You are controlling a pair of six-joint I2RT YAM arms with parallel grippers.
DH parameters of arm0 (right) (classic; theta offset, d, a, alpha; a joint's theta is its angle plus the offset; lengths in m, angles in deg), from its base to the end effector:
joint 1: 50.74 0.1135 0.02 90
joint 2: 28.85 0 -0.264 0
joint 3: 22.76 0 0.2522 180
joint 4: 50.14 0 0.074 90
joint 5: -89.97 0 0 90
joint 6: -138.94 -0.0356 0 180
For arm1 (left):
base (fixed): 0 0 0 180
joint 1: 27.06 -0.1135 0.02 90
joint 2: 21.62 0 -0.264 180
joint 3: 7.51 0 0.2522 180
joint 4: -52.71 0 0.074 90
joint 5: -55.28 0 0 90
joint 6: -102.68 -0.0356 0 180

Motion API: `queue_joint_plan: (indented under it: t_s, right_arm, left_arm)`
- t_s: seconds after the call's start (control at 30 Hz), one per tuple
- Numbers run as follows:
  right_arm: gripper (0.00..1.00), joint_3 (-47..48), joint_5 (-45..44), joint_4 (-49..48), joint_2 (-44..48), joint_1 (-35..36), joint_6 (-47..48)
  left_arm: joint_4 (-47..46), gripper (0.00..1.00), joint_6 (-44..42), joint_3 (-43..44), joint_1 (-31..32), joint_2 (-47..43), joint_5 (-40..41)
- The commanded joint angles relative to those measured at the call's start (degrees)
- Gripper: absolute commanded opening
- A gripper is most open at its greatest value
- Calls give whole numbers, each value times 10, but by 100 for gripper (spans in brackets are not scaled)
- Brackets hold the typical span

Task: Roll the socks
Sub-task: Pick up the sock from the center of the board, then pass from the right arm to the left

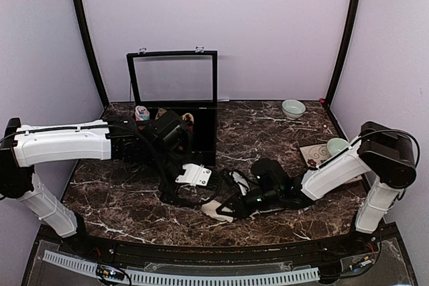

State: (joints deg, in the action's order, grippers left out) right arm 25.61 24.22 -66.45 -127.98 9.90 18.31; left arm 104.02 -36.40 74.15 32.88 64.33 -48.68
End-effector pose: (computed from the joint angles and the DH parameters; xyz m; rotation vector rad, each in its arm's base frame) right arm 0.1389 0.2767 0.1186 -0.8972 2.2824 1.2836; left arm 0.1499 -0.2762 0.2684 2.1247 1.3967 -0.3841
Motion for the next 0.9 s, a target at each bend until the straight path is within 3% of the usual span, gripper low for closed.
queue_joint_plan:
  t_s: [0.0, 0.5, 0.67, 0.87]
  right_arm:
    - [0, 61, 41, -7, 10, -10, -14]
    - [0, 165, 93, 9, 39, -22, -45]
    - [0, 181, 124, 15, 49, -18, -60]
    - [0, 199, 124, 39, 58, -14, -81]
  left_arm:
    - [-7, 99, -4, 57, 16, 8, 36]
    - [5, 92, -52, 26, 26, -27, 127]
    - [-9, 95, -108, 13, 26, -70, 153]
    - [-23, 88, -152, 3, 26, -106, 170]
